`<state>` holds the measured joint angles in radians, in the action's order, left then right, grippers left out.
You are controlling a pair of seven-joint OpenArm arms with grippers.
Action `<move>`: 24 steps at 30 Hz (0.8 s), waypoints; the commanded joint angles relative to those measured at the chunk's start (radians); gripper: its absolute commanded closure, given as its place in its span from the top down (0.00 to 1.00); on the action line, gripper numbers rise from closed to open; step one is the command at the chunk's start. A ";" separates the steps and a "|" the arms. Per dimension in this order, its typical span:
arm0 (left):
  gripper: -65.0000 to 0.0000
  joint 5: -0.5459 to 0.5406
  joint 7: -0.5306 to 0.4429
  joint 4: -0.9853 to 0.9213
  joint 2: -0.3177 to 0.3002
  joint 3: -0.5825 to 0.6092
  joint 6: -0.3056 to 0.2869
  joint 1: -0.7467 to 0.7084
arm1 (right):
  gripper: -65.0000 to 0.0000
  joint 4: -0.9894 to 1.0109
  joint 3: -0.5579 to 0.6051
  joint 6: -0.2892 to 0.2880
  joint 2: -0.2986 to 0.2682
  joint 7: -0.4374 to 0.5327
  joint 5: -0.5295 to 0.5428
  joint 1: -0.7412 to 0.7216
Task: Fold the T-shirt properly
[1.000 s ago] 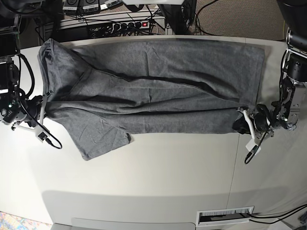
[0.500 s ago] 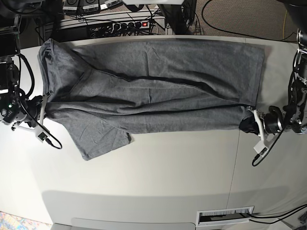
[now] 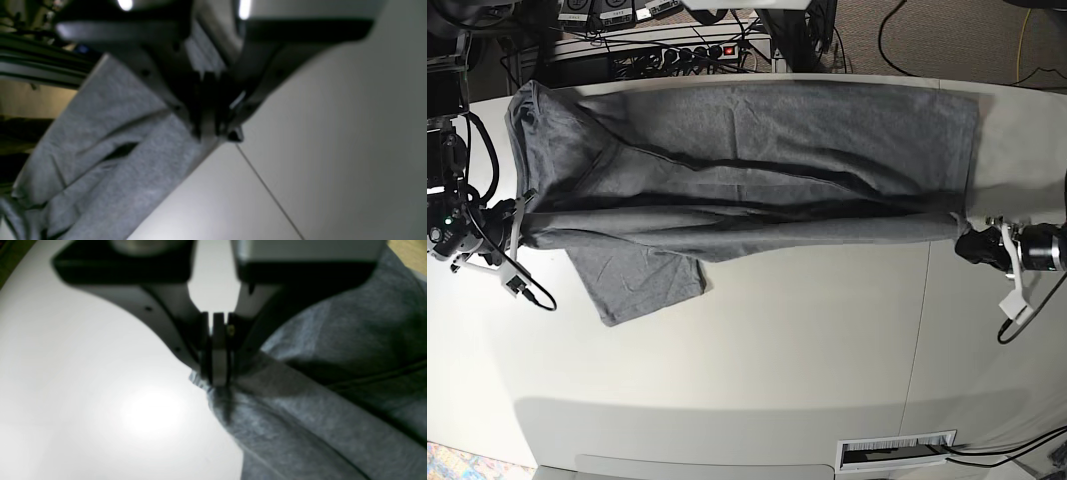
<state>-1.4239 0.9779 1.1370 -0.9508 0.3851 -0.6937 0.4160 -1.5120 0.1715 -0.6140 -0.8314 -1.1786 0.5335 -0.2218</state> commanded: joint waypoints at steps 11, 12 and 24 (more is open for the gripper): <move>0.00 -0.060 0.085 0.011 -0.047 -0.011 -0.004 -0.099 | 0.00 -0.036 -0.011 0.004 -0.028 -0.061 0.002 -0.022; 0.00 -0.060 0.088 0.011 -0.047 -0.011 -0.004 -0.119 | 0.00 -0.041 -0.011 0.004 -0.028 -0.061 0.002 -0.022; 0.00 -0.060 0.100 0.055 -0.046 -0.011 -0.004 -0.277 | 0.00 -0.046 -0.012 0.004 -0.064 -0.090 0.028 -0.021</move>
<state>-1.4776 1.0683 1.1854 -0.9676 0.3847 -0.6941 0.1291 -1.5448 0.1715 -0.6144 -0.8627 -1.2648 0.5747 -0.2214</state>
